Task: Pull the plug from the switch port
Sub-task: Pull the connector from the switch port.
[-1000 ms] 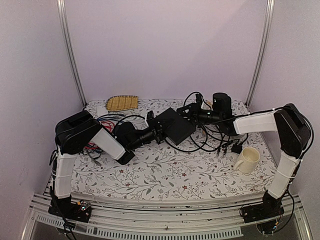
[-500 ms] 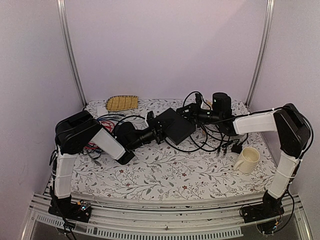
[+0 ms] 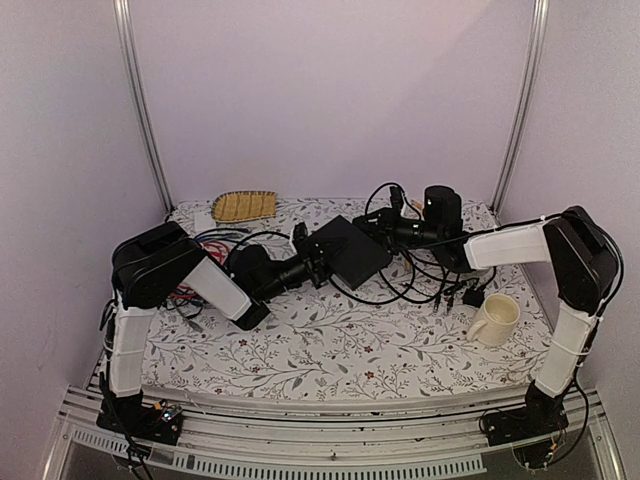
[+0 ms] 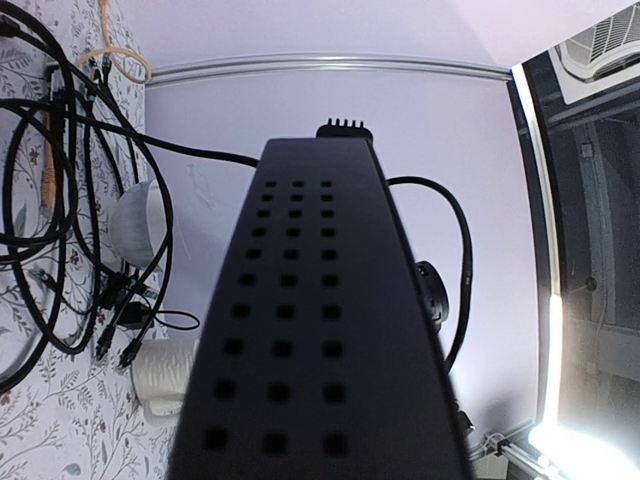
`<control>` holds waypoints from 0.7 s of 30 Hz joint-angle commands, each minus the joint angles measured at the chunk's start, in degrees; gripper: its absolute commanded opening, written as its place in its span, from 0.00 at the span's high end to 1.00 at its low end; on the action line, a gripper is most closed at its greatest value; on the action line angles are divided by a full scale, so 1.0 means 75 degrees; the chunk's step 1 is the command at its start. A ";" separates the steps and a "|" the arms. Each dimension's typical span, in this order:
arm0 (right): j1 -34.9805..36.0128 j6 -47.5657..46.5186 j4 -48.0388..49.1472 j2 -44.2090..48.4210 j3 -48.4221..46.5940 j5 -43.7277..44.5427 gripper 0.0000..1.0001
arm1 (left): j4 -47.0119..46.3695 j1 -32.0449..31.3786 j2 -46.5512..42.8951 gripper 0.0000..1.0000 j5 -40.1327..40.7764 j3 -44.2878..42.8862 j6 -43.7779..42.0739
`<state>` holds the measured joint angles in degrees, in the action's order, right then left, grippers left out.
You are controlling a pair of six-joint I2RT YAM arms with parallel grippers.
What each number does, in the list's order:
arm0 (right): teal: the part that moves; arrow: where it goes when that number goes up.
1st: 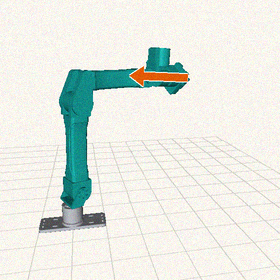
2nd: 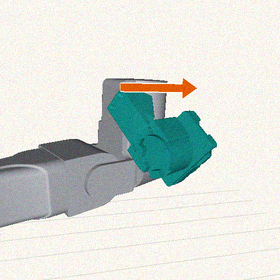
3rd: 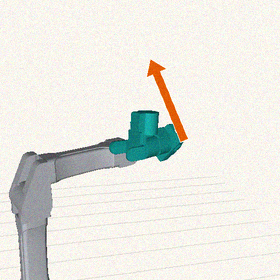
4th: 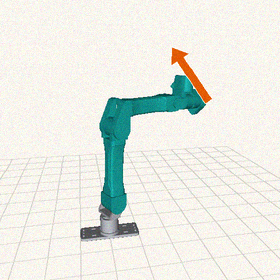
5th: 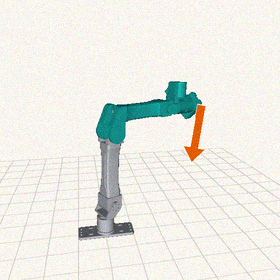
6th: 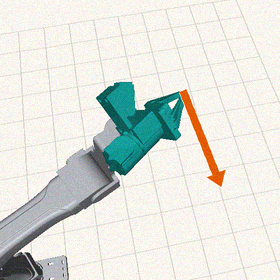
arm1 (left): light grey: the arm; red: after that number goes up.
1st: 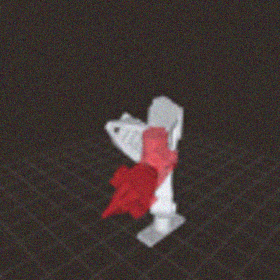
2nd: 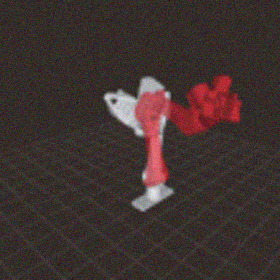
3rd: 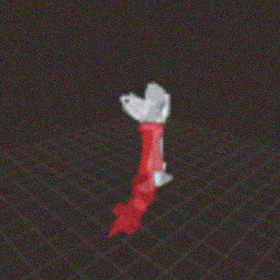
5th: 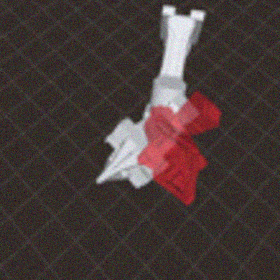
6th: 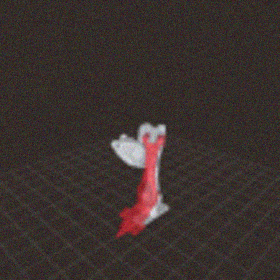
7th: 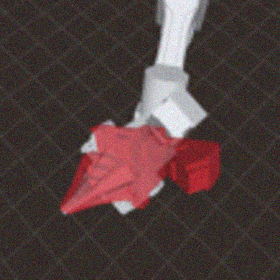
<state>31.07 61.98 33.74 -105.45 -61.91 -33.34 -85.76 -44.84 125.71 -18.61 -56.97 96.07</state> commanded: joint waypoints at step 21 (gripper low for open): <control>-0.0047 0.0045 0.0330 -0.0262 -0.0277 -0.0226 0.99 | -0.0987 -0.0020 0.0114 1.00 -0.0031 -0.0267 0.0118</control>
<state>30.83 63.24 34.37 -106.34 -62.52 -34.22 -86.35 -44.80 126.26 -18.33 -57.01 96.31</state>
